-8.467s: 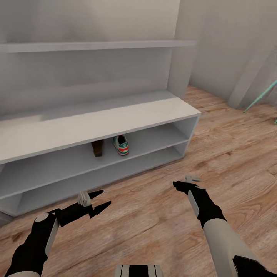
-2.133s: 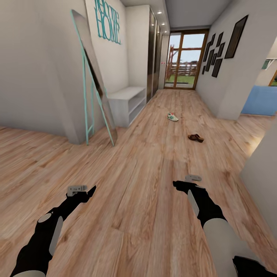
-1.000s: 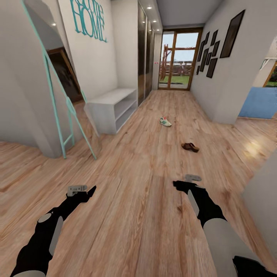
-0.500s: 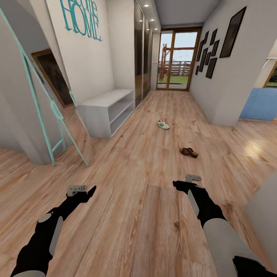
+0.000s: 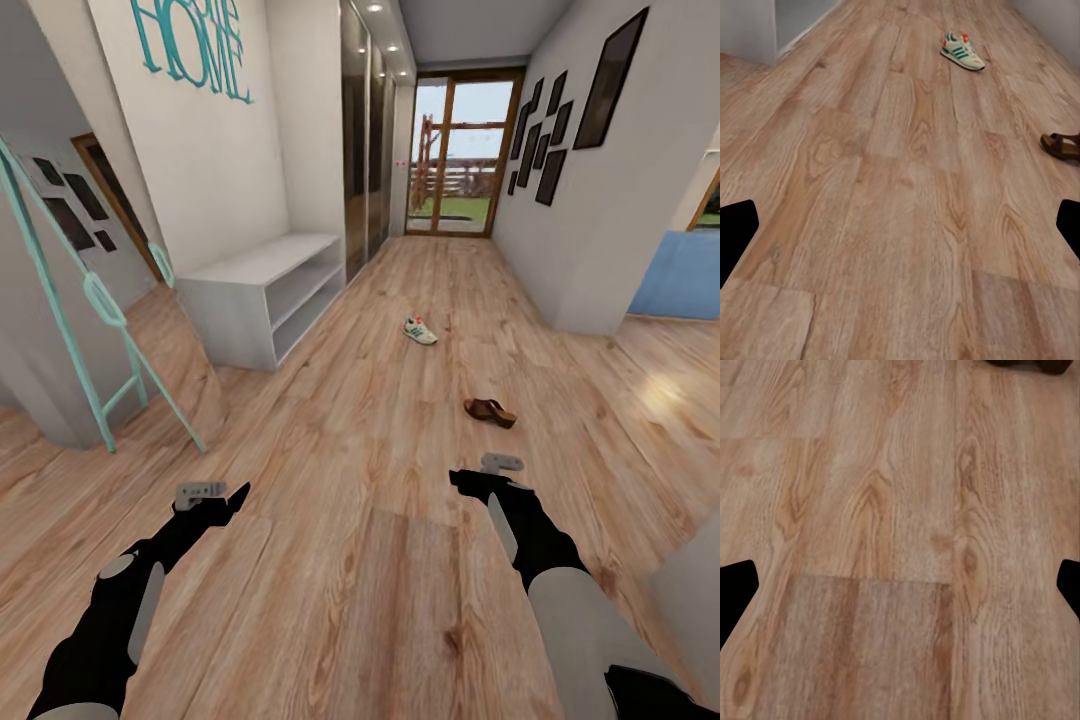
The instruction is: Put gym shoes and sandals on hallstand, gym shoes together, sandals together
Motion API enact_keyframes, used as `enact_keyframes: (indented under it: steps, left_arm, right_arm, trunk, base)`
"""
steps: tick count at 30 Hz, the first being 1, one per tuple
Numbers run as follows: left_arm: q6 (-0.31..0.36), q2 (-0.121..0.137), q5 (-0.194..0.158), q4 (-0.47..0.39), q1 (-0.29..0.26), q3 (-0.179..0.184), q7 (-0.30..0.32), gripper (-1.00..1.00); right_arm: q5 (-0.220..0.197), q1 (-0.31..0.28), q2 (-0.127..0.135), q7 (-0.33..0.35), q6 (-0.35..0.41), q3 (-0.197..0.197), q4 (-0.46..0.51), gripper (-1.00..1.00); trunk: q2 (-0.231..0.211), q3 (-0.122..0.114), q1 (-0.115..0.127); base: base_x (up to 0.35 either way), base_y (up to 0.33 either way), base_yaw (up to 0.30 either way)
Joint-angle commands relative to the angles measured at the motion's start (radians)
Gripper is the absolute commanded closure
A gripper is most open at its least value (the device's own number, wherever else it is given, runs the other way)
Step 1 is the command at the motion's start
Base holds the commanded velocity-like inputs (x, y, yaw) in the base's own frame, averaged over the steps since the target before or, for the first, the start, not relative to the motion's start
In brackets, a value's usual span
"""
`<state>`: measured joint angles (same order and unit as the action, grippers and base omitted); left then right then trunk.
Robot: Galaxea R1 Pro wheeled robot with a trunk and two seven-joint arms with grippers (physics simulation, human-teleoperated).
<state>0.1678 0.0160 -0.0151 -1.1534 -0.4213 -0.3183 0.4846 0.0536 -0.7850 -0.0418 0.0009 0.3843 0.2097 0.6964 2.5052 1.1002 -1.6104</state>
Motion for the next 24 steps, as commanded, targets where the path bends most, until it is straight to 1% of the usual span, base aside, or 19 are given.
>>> enact_keyframes:
  steps: [1, 24]
  left_arm:
    - [0.009, 0.0, -0.002, -0.002, -0.001, -0.002, 0.006, -1.0]
    - [0.009, -0.001, -0.002, 0.0, -0.001, -0.002, 0.006, -1.0]
  right_arm:
    - [0.005, 0.0, -0.001, 0.001, 0.005, 0.003, 0.002, -1.0]
    - [0.005, 0.0, -0.001, 0.001, 0.005, 0.003, 0.002, -1.0]
  trunk:
    - [0.0, 0.001, 0.0]
    - [0.0, 0.001, 0.0]
  base:
    - [0.342, -0.143, 0.0]
    - [0.342, -0.134, 0.0]
